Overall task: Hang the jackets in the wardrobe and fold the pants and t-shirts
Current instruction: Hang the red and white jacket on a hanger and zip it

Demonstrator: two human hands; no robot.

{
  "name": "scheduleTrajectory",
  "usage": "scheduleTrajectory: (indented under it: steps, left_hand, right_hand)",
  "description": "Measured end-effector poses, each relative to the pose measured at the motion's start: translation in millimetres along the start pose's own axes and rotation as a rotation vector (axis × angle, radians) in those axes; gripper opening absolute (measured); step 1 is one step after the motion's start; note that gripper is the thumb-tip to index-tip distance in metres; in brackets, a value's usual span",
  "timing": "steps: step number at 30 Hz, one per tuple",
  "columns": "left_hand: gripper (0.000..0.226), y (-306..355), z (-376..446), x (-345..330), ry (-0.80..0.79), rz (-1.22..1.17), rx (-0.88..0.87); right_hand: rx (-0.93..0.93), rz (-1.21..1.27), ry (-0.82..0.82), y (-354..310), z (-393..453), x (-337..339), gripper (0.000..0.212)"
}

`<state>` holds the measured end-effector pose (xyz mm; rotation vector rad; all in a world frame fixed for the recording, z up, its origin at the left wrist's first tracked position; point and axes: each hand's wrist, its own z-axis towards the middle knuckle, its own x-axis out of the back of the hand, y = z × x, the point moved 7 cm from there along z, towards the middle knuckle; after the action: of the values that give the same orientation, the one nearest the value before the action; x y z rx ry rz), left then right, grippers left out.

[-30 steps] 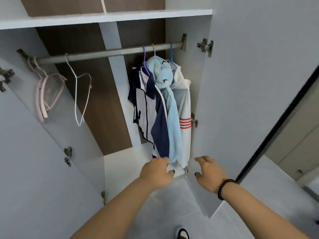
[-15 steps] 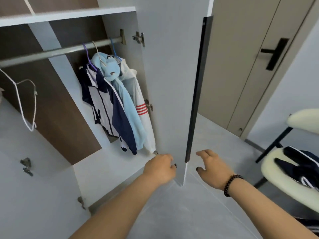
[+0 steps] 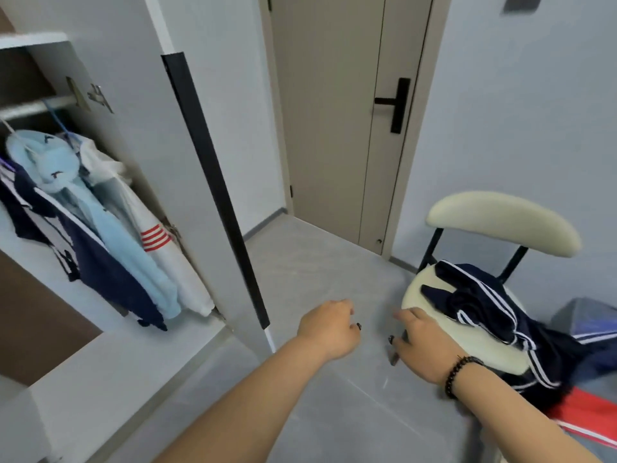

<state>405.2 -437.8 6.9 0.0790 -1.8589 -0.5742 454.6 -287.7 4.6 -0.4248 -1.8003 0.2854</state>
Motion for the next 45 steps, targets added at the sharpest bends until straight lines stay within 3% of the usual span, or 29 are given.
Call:
scheduleTrajectory:
  steps: [13, 24, 35, 41, 45]
  left_hand:
    - [0.04, 161.9, 100.0, -55.1, -0.111, -0.026, -0.123]
    - [0.041, 227.1, 191.6, -137.1, -0.332, -0.05, -0.172]
    - [0.025, 298.0, 351.0, -167.8, -0.436, -0.023, -0.218]
    - [0.025, 366.8, 377.3, -215.9, -0.564, 0.053, -0.325]
    - [0.037, 419.0, 371.6, -265.5, -0.676, 0.065, -0.362]
  right_hand:
    - [-0.143, 0.02, 0.028, 168.2, 7.4, 71.4, 0.051]
    - [-0.351, 0.118, -0.032, 290.2, 39.7, 69.1, 0.05]
    - [-0.495, 0.205, -0.054, 404.3, 132.7, 106.0, 0.045]
    - [-0.655, 0.342, -0.049, 478.2, 118.9, 108.0, 0.044]
    - [-0.8, 0.687, -0.016, 534.9, 93.0, 95.1, 0.041]
